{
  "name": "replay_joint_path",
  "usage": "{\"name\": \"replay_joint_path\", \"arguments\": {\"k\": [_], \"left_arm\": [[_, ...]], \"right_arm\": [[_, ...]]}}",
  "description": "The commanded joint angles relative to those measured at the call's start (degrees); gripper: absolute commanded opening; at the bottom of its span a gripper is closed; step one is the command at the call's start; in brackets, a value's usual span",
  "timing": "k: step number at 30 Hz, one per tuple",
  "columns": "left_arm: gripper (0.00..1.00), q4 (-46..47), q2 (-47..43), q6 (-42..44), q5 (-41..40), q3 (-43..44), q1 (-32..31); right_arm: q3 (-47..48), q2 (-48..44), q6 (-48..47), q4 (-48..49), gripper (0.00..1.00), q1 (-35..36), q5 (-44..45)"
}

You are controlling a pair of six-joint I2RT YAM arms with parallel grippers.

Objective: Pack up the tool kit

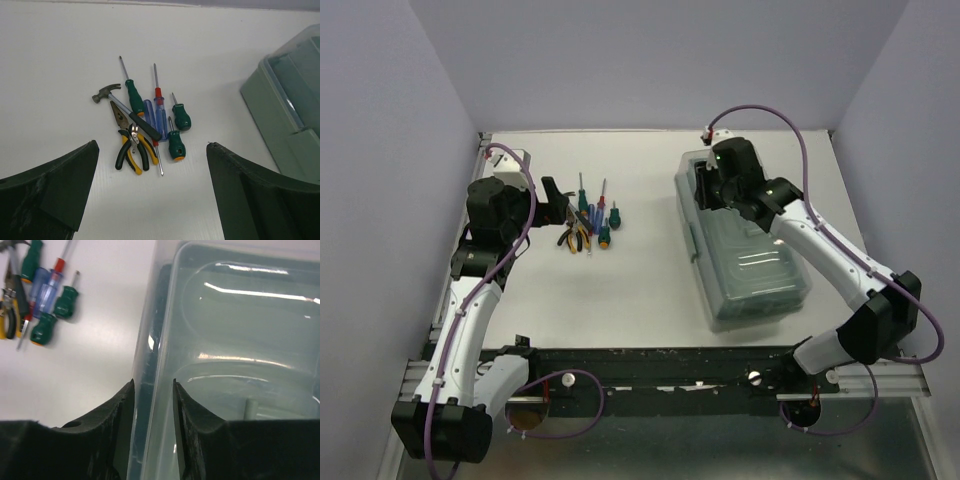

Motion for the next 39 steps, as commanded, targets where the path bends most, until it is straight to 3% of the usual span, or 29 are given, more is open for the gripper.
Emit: {"name": "replay_joint_path", "arguments": {"k": [1,5,11,13,18,24,32,39], "left_arm": [[0.99,1.14,-0.74,-0.63,1.57,-0.93,0.19],[0.99,0.97,-0.48,-0.72,1.04,-0.93,0.1],[0.99,2.46,0.05,-2.12,4.02,-1.46,-0.95],[0.99,2.81,0.75,-3.26,4.73,-1.46,-2.35],[0.99,4.48,3.12,-8.52,5.96,-1.55,-9.2],[0.99,17.3,7.68,-19.68,8.06,-6.82,-16.77],[0.99,28.03,16.56,-26.55,9.82,-4.54,-23.62],[0.97,34.71,23.86,-29.37,12.37,-0.5,-27.85]], "right_arm": [[6.49,7.67,5.78,1.79,0.35,5.62,-4.6],[10.9,8.82,5.69,1.26,0.48,6.51,-4.78],[11.61,1.28,0.95,-3.39,0.93,6.24,4.35],[10.74,-1.88,-0.29,-5.67,1.0,4.93,5.51],[2.05,-11.11,1.02,-6.83,1.0,-5.52,-5.45],[-8.24,-14.91,2.52,-5.25,1.0,-15.37,-20.22],[-12.91,-11.4,5.42,0.37,0.97,-18.19,-24.98],[-19.41,-8.14,9.37,6.0,0.8,-21.09,-32.36]]}}
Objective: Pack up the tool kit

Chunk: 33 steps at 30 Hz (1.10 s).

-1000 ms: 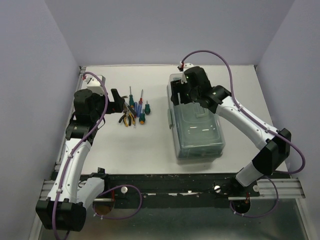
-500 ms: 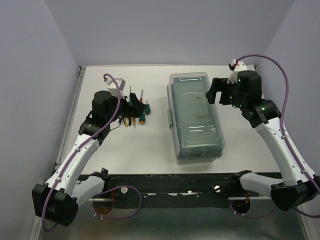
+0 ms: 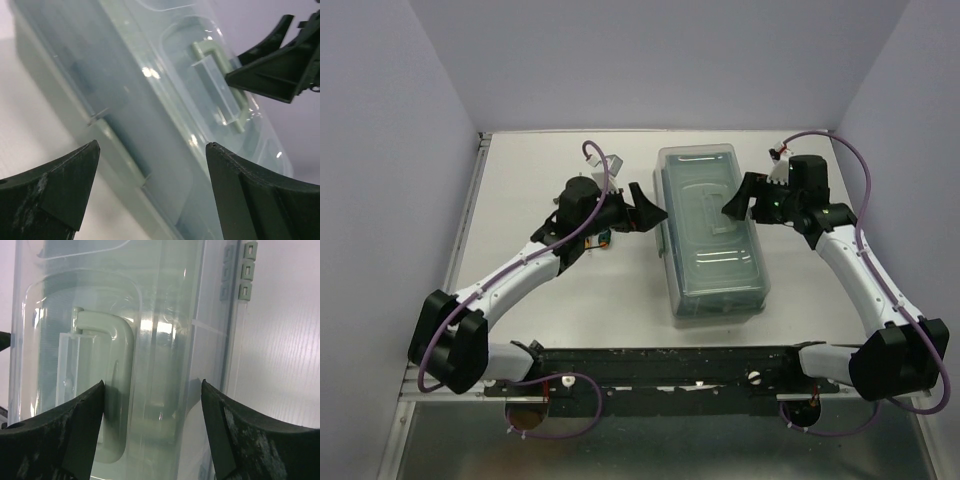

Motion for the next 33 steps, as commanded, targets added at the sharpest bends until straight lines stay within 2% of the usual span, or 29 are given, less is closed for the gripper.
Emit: {"name": "replay_joint_path", "arguments": {"k": [1,9,13,21,26,33], "left_arm": [[0.97,8.77,4.39,-3.42,3.94,4.18,-2.74],[0.96,11.85,11.34,-5.18,7.19,9.28,-6.6],[0.93,13.52,14.15,-5.97,9.21,11.91,-8.27],[0.91,18.35,18.37,-6.68,10.88,17.01,-12.23],[0.9,18.28,18.9,-4.22,9.92,19.74,-14.25],[0.9,18.36,18.55,-2.29,8.87,21.41,-15.31]], "right_arm": [[-5.71,2.3,2.66,3.16,0.78,-0.92,-6.84],[-12.3,5.11,4.07,5.36,0.7,-2.5,-10.88],[-14.67,6.87,5.13,6.77,0.67,-2.85,-13.52],[-19.51,10.48,8.64,12.83,0.61,-2.94,-20.47],[-21.45,9.25,7.77,12.4,0.63,-2.85,-18.89],[-22.24,8.72,7.76,12.04,0.77,0.39,-18.01]]}}
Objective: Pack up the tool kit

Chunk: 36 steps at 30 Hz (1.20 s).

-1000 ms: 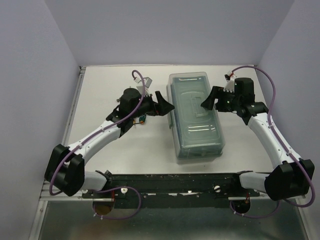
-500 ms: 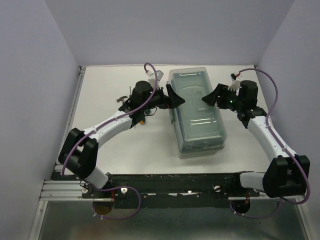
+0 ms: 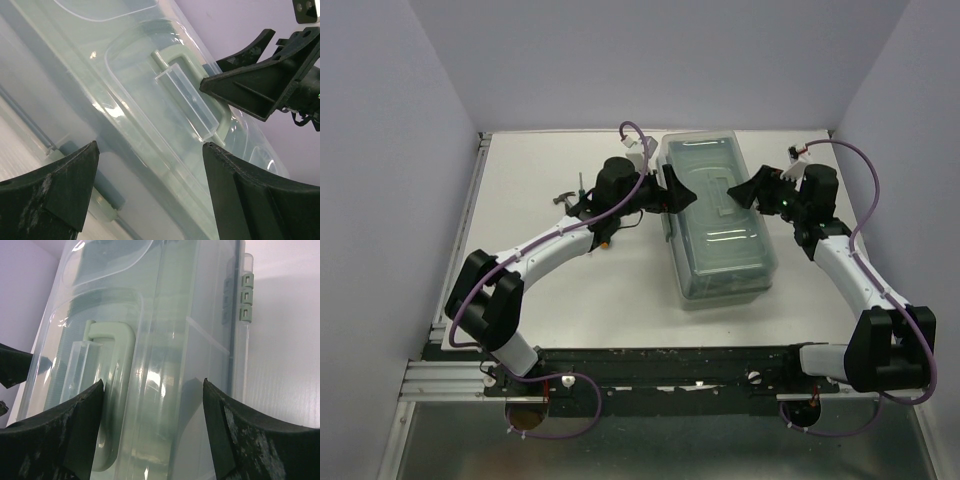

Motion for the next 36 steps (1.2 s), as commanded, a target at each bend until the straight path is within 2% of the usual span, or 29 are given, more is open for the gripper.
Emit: {"name": "replay_joint_path", "arguments": {"k": [1,10,12,19,23,33,36], "left_arm": [[0.9,13.4,0.74,-1.96,12.27,5.24,-8.18],[0.9,12.87,-3.21,0.68,9.56,4.63,-8.62],[0.9,12.61,-5.32,1.64,7.89,3.57,-8.62],[0.91,10.59,-13.05,5.08,2.96,0.23,-8.71],[0.91,10.32,-14.47,5.25,2.52,-0.56,-8.71],[0.91,11.64,-13.94,4.73,1.99,-0.21,-8.89],[0.91,11.99,-13.24,4.64,2.08,0.93,-9.15]], "right_arm": [[-7.44,6.45,0.94,-20.09,0.79,8.42,-9.72],[-5.51,8.64,5.51,-16.13,0.89,17.2,-12.01],[-4.28,9.09,6.13,-16.21,0.97,19.66,-12.1],[-0.33,9.97,9.12,-15.51,0.97,26.79,-10.79],[-0.33,8.74,10.09,-15.68,0.97,27.14,-6.14],[6.35,-0.92,2.1,-34.39,1.0,27.06,16.79],[7.58,-3.47,0.78,-37.39,1.0,27.06,20.67]]}}
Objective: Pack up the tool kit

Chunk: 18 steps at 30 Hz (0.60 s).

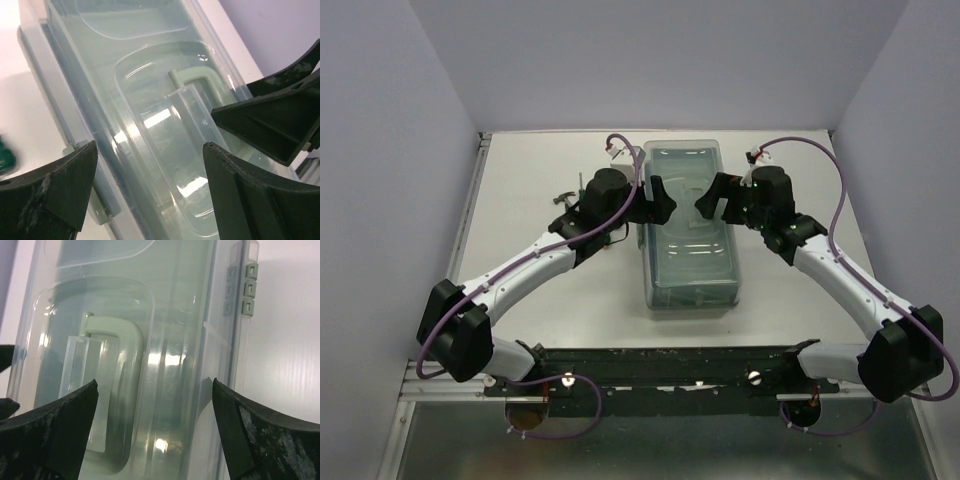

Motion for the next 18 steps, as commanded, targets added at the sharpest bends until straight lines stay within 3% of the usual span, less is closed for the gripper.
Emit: {"name": "replay_joint_path", "arguments": {"k": [1,9,14,18], "left_arm": [[0.91,23.95,-1.26,-4.1,17.18,5.26,-6.02],[0.91,20.01,-1.35,-1.65,15.17,7.02,-6.73],[0.97,10.17,-4.06,3.44,9.29,7.37,-6.55],[0.99,0.94,-7.05,5.56,2.95,6.84,-4.71]], "right_arm": [[-0.13,-0.66,-2.5,-20.67,1.0,5.55,-3.8],[3.38,-5.67,-4.44,-28.93,1.0,5.55,7.89],[5.76,-8.22,-4.61,-32.89,1.0,5.2,11.06],[5.5,-10.85,-3.39,-33.6,1.0,3.35,8.08]]}}
